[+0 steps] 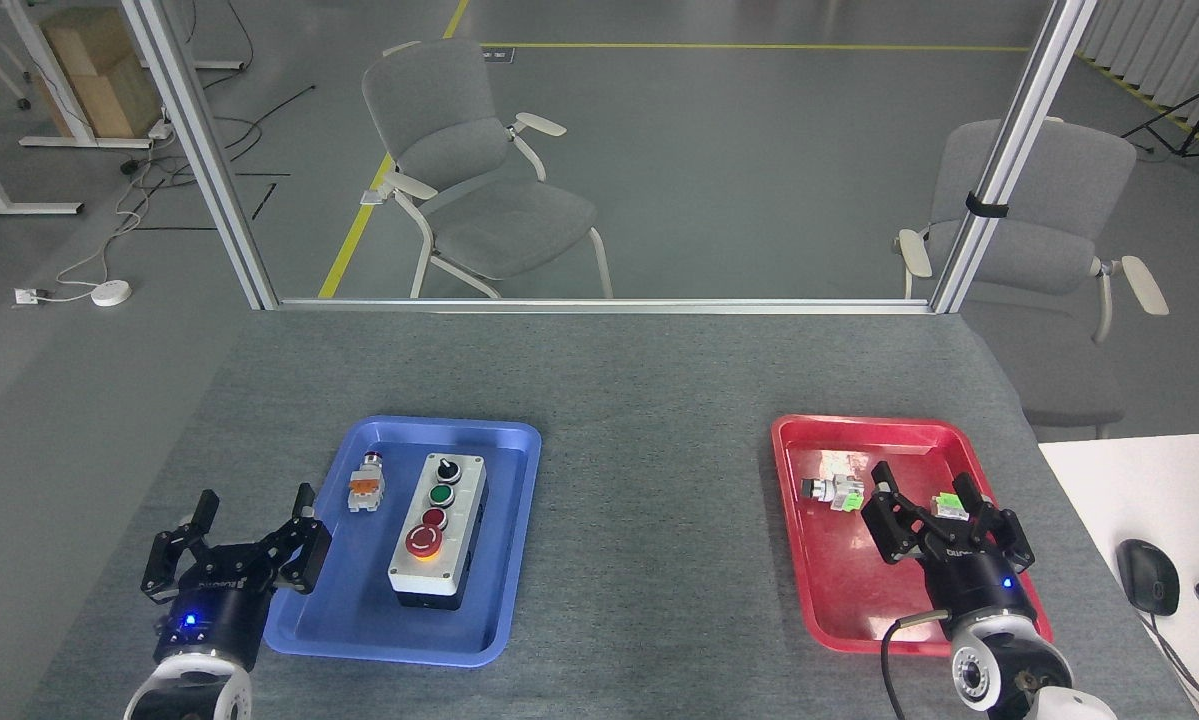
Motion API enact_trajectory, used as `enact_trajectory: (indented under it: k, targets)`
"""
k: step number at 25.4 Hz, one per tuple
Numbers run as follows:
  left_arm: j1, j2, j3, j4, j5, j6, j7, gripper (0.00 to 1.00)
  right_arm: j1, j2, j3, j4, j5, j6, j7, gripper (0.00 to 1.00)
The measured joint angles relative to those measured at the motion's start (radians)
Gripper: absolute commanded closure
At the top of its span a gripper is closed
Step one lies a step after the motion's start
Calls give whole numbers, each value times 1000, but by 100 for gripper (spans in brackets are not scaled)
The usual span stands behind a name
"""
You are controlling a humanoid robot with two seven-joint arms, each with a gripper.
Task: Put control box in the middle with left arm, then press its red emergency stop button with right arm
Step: 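Move the left gripper to the grey control box and close around it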
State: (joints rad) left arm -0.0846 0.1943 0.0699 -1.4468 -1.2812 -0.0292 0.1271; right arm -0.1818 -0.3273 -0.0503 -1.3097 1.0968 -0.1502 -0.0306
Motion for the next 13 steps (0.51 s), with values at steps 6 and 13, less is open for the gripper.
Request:
enact_trajectory:
  k: [6, 13]
  targets:
    - [6, -6, 3, -3, 3, 0, 45, 1, 0, -2, 1, 1, 0, 0, 0, 1]
    - [59, -39, -5, -48, 6, -22, 61, 1, -1, 1, 1, 4, 0, 0, 0, 1]
